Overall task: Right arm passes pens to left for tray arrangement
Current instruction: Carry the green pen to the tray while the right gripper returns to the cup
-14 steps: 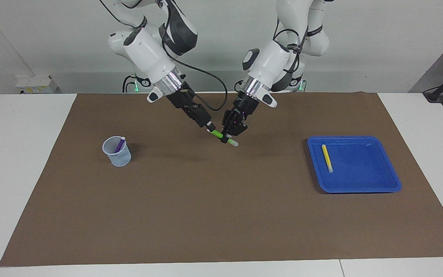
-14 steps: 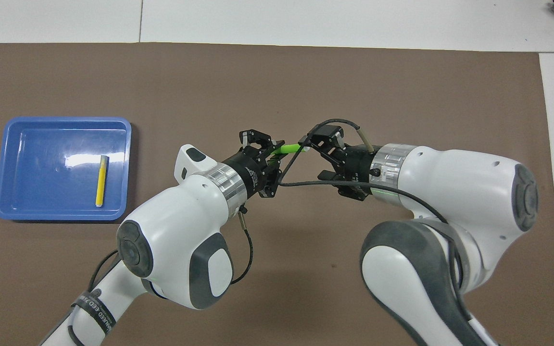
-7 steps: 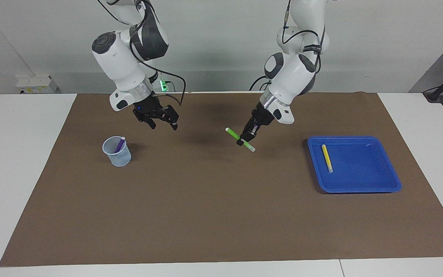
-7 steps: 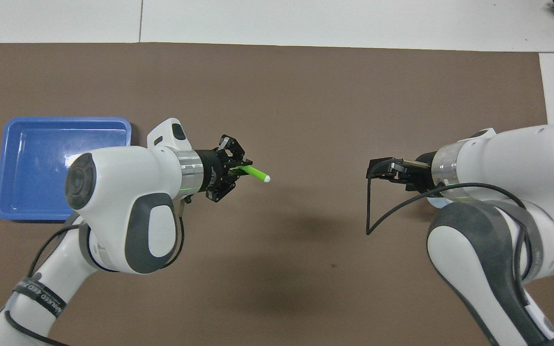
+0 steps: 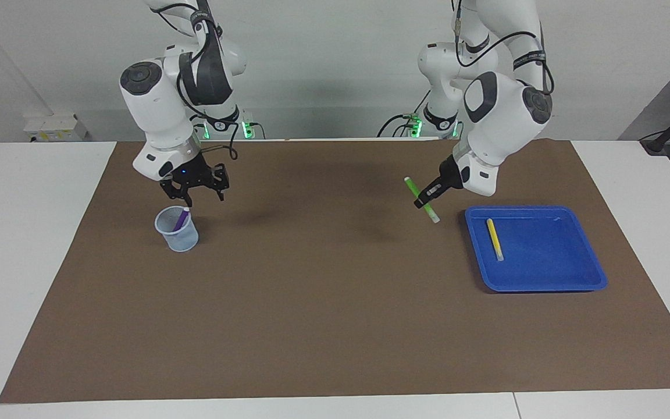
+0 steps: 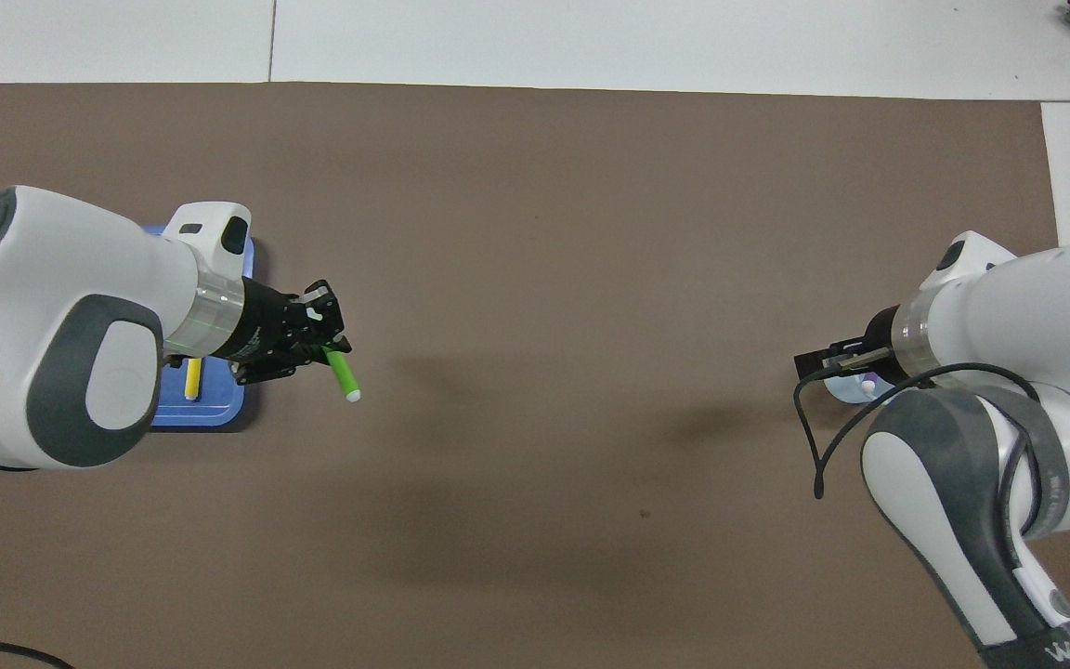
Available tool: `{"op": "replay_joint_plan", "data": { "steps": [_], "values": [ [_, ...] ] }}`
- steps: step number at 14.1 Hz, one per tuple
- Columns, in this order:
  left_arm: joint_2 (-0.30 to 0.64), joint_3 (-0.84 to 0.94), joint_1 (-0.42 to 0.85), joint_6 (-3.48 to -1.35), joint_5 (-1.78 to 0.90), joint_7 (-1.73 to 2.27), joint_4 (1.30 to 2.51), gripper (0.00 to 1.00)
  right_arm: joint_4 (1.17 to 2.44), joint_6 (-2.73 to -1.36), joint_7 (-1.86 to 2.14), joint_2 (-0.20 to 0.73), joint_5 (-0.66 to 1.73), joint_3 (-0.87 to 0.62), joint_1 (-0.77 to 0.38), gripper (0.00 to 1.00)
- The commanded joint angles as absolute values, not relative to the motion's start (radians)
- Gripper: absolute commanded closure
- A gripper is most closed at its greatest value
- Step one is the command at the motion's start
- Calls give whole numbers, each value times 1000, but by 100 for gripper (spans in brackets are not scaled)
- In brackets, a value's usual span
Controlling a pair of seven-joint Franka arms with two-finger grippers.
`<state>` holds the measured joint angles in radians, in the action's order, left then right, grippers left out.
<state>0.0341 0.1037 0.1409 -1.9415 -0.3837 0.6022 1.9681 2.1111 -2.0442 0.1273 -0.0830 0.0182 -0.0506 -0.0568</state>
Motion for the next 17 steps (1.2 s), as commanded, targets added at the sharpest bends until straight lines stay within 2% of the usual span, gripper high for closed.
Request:
{"op": "replay_joint_plan", "data": {
  "steps": [1, 4, 6, 9, 12, 17],
  "values": [
    [31, 110, 51, -1835, -270, 369, 1941, 100, 2175, -2065, 218, -114, -17, -63, -9, 23],
    [29, 110, -55, -1807, -158, 116, 1940, 100, 2217, -2109, 197, -74, -66, -64, 56, 40],
    [29, 110, -127, -1818, -97, -53, 1942, 100, 2217, -2102, 151, -63, -66, -66, 101, 41],
    [32, 110, -221, -1851, -51, -213, 1948, 100, 2215, -2094, -8, -54, -46, -66, 107, 41],
    [58, 110, -233, -1939, -9, -239, 1974, 100, 2207, -2091, -164, -40, 49, -67, 97, 41],
    [142, 110, -261, -2071, -2, -291, 1999, 100, 2207, -2109, -206, -18, 130, -66, 109, 41]
  ]
}}
